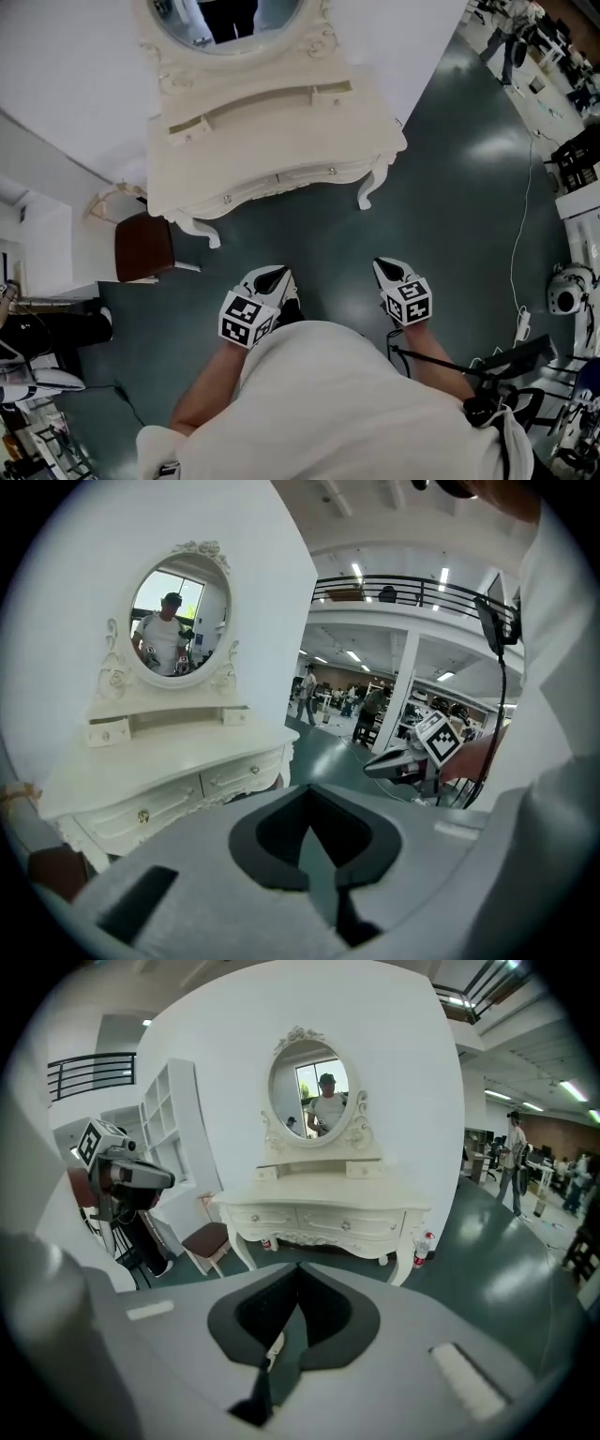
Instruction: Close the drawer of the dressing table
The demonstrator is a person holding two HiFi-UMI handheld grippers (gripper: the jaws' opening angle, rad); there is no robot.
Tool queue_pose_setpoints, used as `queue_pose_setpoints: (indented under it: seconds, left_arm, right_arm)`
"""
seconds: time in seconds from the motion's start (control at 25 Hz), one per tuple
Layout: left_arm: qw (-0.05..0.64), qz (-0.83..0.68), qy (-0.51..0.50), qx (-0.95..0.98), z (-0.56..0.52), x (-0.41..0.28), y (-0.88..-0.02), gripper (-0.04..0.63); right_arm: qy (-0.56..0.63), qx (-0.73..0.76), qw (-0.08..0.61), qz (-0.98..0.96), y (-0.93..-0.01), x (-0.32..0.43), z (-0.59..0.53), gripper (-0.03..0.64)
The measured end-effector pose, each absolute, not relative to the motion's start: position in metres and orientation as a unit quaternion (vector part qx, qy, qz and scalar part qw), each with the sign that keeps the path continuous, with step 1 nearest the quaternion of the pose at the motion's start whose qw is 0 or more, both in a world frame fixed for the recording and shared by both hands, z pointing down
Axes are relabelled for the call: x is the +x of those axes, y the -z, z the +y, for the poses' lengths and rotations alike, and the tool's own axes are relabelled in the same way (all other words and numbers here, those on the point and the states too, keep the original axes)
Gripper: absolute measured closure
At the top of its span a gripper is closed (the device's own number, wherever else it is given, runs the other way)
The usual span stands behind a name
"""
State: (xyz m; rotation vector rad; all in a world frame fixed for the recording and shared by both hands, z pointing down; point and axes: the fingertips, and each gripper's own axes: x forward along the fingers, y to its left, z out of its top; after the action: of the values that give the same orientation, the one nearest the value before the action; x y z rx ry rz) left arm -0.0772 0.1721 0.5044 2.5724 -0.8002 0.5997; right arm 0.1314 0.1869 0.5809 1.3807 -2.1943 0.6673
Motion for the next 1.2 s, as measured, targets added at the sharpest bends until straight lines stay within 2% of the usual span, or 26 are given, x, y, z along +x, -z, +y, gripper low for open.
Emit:
queue_pose_setpoints:
  seconds: [0.28, 0.52, 1.2]
  left_arm:
    - [0.172, -0.248, -0.212, 0.929, 0.054, -0.098, -0.491, 0.594]
    - [0.183, -0.247, -0.224, 0.925, -0.018, -0.118, -0.5, 0.592]
    - [0.2, -0.339, -0.221, 0.893, -0.19, -0.057, -0.481, 0.592]
  right_arm:
    - [-0.242, 0.545, 0.221, -0.772, -0.568, 0.123, 0.067, 0.588]
    - [-0.24, 0.558, 0.217, -0.764, -0.569, 0.117, -0.018, 0.58]
    - [-0.239, 0.523, 0.219, -0.788, -0.603, 0.188, -0.286, 0.532]
